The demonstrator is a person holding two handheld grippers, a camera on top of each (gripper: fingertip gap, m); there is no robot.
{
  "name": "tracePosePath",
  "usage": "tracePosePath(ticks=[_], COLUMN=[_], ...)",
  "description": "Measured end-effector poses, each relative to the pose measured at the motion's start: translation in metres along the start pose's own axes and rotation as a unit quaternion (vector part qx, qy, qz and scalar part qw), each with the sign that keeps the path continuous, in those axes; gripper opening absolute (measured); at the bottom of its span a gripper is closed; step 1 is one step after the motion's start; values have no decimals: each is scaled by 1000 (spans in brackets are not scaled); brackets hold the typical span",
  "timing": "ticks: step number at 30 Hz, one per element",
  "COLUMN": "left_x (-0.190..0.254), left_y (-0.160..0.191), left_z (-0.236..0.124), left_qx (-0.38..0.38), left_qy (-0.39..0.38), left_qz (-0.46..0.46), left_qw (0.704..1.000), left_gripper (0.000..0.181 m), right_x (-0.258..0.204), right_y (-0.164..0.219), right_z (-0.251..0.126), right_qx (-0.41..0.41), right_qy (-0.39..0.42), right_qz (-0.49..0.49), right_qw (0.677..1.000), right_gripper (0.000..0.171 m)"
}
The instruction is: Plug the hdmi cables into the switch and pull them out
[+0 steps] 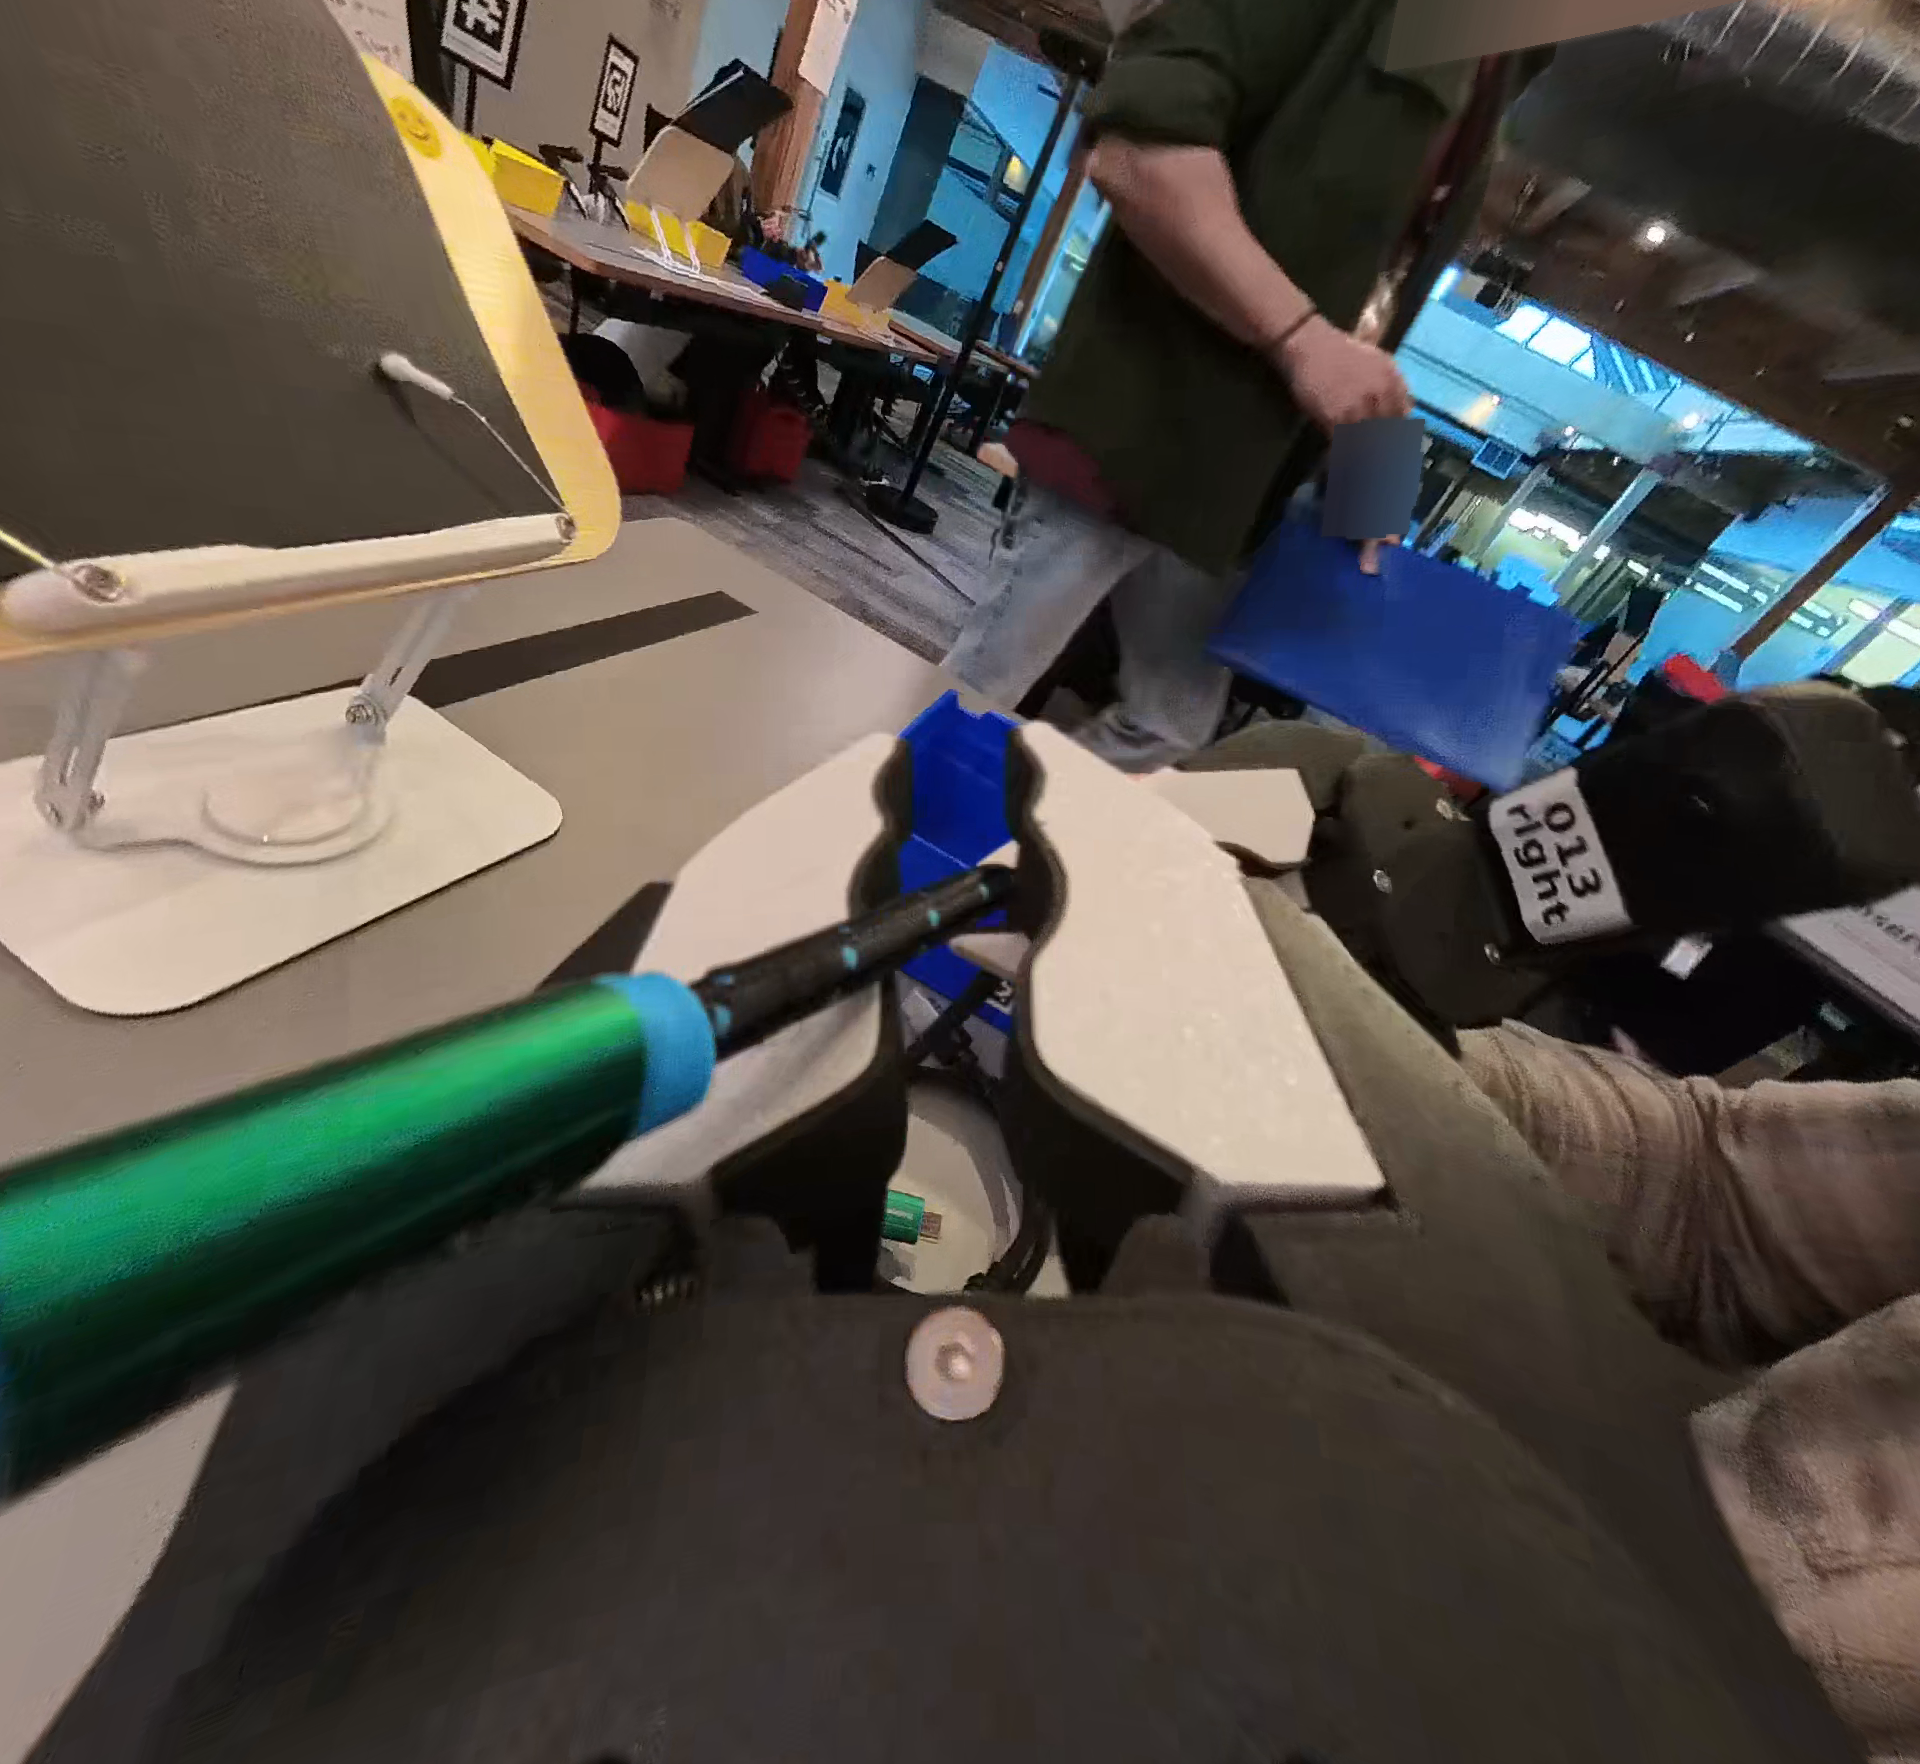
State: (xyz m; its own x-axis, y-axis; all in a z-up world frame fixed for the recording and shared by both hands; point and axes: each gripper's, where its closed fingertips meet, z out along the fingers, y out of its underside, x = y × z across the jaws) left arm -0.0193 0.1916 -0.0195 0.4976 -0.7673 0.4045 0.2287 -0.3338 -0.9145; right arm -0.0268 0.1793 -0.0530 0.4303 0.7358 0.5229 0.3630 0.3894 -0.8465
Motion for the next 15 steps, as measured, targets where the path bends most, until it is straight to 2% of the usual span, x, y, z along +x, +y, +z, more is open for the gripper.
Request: tracePosePath(ticks=[3, 7, 9, 12, 15], left_x=[5, 0, -9, -15, -12], left_y=[4, 13, 14, 18, 26], left_z=[6, 12, 12, 13, 17], left_qx=[-11, -56, -75, -103, -132], left_qy=[-16, -60, -100, -126, -125], left_qz=[49, 140, 198, 270, 326], left_qw=[999, 987, 972, 949, 928], left_gripper=[2, 2, 2, 2, 2], right_x=[-3, -2, 6, 25, 26], right_y=[9, 19, 16, -1, -35], right_z=[3, 4, -3, -18, -28], right_qx=[3, -8, 0, 33, 79], right_qy=[-12, -30, -24, -16, -53], right_qz=[41, 80, 89, 109, 95], right_qw=[999, 996, 996, 993, 991], right_gripper=[3, 4, 11, 16, 21])
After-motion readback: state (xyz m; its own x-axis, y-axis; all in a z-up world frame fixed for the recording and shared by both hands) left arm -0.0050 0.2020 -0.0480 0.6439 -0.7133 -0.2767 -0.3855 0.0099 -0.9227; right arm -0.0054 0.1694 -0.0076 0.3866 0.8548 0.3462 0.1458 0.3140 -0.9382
